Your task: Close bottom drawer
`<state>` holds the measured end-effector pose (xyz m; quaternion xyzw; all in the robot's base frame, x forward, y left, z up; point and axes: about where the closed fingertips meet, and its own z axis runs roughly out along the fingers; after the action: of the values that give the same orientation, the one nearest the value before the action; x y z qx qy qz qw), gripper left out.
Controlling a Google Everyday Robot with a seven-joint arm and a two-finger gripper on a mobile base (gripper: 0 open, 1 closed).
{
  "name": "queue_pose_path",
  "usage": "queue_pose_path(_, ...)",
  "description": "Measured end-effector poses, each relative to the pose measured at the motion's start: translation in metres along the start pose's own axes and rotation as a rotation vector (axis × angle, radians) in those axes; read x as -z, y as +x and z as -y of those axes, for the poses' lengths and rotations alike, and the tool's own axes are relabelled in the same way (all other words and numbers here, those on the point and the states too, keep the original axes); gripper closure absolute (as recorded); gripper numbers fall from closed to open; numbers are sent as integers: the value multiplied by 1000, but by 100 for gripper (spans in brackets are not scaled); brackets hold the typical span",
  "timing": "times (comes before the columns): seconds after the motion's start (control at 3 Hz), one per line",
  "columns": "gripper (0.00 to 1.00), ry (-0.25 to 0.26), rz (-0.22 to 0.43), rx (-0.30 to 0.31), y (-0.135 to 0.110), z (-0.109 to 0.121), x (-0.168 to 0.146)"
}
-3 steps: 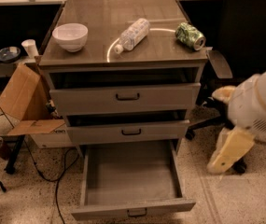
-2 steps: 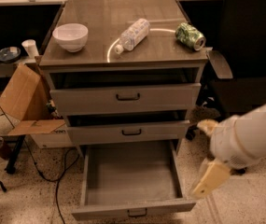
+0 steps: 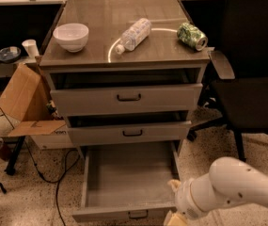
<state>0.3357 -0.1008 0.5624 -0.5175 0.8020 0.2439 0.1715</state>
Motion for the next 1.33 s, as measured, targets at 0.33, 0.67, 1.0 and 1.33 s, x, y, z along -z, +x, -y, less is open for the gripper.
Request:
queue_pose_path(0.33, 0, -4, 43, -41, 9, 8, -30)
queue_pose_path(0.67, 0, 0, 46, -39, 8, 8, -28)
queue_pose_path(1.0, 0, 16, 58, -27, 8, 9, -24)
queue_pose_path(1.33, 0, 68, 91, -57, 43, 35, -36)
